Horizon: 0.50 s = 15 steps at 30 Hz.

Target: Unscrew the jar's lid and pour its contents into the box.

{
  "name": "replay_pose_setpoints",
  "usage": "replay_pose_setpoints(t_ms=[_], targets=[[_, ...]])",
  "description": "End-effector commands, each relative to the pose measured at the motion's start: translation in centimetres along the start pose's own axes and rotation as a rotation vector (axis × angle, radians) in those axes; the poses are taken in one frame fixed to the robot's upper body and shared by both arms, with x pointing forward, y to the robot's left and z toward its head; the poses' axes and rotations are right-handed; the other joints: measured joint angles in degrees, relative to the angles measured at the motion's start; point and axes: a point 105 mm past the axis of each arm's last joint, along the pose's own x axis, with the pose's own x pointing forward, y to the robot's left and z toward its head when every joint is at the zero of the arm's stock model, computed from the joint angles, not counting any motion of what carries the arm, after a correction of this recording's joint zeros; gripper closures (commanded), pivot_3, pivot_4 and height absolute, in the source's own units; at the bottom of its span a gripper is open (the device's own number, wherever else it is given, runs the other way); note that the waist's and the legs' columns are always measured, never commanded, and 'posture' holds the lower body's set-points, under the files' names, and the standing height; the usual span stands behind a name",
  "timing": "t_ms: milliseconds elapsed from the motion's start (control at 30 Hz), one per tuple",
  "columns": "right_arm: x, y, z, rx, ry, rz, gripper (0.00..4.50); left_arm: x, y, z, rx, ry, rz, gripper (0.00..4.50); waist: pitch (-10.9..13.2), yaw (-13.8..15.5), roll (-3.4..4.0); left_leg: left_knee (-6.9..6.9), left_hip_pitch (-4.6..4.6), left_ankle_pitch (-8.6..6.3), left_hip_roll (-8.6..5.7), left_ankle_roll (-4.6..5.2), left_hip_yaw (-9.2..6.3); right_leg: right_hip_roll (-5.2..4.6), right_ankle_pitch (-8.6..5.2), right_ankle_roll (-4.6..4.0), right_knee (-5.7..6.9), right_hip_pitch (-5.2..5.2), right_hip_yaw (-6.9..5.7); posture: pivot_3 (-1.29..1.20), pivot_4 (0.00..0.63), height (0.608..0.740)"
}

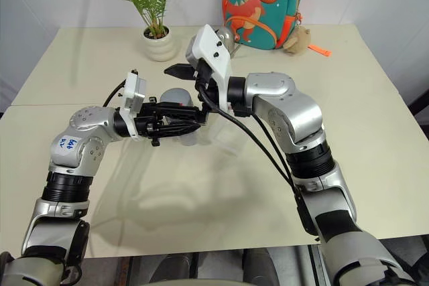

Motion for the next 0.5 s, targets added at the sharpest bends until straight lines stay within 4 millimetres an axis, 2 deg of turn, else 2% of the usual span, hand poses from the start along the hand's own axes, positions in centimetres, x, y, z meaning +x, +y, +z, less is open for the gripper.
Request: replay_pose_setpoints(t_ms=[33,200,500], targets=[[-0.8,-0.8,1.0,-0.055,-0.021,-0.02,0.01,0.0,-0.5,1.3,0.049,-0.03,-0.019,2.57,0.0,-0.01,0.0,0.0,0.0,0.0,0.0,0.0,0.0,0.0,0.0,0.0,0.01,-0.01,0.0,0.0,0.15,0.74],[-1.9,-1.2,0.2,-0.063,0.014,-0.008,0.01,0.1,-0.5,1.7,0.056,-0.038,-0.019,2.57,0.0,0.05,0.0,0.0,0.0,0.0,0.0,0.0,0.0,-0.01,0.0,0.0,0.0,-0.02,-0.01,0.0,0.15,0.74],[-6.8,-4.2,0.5,-0.01,0.029,-0.106,0.01,-0.5,-0.5,1.6,0.059,-0.036,-0.002,2.57,0.0,0.11,-0.02,0.02,0.0,0.0,0.0,0.01,0.03,-0.01,0.0,0.0,-0.03,0.0,-0.01,0.0,0.15,0.74]])
